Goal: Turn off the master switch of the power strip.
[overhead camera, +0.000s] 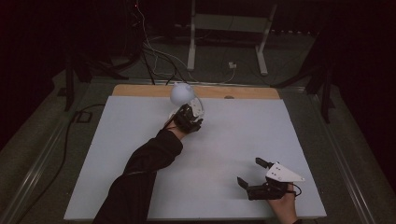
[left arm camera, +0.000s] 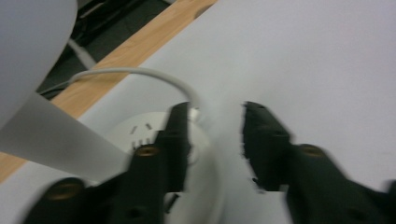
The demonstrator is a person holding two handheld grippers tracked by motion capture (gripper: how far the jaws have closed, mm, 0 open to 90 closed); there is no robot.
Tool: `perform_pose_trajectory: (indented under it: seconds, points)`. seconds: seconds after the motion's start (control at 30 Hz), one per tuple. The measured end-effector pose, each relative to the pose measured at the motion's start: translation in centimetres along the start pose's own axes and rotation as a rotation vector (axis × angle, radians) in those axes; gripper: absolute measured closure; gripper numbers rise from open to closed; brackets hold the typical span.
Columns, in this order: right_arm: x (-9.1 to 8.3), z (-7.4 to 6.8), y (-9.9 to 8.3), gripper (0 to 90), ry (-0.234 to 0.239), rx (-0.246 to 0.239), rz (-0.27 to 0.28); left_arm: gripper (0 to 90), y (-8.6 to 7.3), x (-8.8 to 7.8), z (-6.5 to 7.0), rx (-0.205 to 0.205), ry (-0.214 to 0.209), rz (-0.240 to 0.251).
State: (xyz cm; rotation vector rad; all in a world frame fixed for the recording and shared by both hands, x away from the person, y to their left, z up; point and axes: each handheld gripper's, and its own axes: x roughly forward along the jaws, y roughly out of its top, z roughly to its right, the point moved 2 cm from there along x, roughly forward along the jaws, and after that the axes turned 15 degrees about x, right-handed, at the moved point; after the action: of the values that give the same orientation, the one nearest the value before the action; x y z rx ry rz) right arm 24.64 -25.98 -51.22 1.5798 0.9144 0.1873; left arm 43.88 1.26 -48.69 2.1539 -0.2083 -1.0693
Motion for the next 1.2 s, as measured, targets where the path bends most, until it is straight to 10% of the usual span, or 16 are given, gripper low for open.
perform_pose_trajectory:
  seconds: [0.17, 0.33, 0.57, 1.2]
  points:
    - [0.0, 0.0, 0.0, 0.0, 0.000, 0.001, 0.000, 28.0, 0.4, -0.7, 0.2, -0.018, -0.058, 0.010]
    - [0.1, 0.0, 0.0, 0.0, -0.001, 0.001, -0.001, 2.7, 0.7, -1.4, 0.6, -0.037, -0.219, 0.025]
    - [0.1, -0.1, 0.0, 0.0, -0.001, -0.003, -0.002, 0.2, 0.8, -3.0, 1.0, -0.019, -0.294, 0.057]
    - [0.1, -0.2, 0.0, 0.0, -0.004, -0.005, -0.002, 0.2, -2.6, -8.7, 1.1, -0.003, -0.333, 0.105]
